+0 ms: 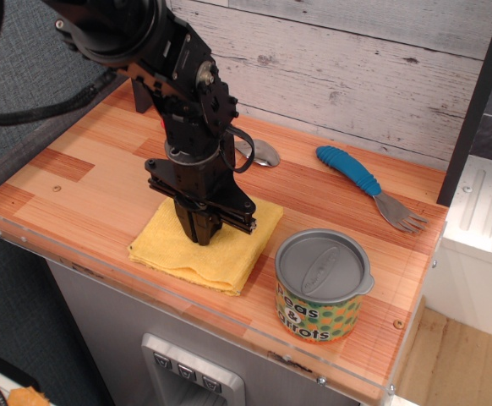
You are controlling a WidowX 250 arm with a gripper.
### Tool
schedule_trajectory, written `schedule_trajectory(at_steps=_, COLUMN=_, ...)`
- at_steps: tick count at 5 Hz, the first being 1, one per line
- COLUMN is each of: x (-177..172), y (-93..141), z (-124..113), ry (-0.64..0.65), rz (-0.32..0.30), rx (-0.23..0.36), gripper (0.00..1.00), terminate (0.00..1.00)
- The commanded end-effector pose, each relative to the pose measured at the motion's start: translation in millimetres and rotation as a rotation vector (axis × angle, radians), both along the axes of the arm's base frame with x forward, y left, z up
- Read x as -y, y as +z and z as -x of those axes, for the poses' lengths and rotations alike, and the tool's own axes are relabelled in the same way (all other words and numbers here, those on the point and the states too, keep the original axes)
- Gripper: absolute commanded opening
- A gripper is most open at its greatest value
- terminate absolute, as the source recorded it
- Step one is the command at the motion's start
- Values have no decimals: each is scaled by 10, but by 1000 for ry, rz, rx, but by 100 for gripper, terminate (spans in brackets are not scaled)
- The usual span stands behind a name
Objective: Slide the yellow rag next to the can.
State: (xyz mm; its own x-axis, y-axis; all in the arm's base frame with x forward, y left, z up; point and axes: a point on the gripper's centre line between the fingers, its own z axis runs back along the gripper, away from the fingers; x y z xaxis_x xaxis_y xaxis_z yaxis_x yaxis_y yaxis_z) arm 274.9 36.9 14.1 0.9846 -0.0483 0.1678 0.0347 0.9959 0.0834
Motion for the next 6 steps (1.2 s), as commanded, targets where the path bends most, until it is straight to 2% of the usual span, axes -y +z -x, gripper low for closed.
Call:
schedule_trajectory(at_steps=1, x=-79, y=324, z=-131, ry=-1, rz=28, rx=118, gripper=100, terminate=0)
schedule_trajectory(at_steps=3, x=-101, y=562, z=-174, ry=12, rz=54, rx=159, gripper=100, terminate=0)
schedule_trajectory(at_steps=4, x=-117, y=669, z=-224, ry=50, rz=40, rx=148, gripper=100, terminate=0)
schedule_trajectory(at_steps=5, x=-126, y=742, z=-268, ry=108, rz=14, rx=102, gripper=100, terminate=0)
schedule_trajectory(at_steps=6, x=-143, y=764, z=-262, ry=126, rz=-49, rx=49, gripper=100, terminate=0)
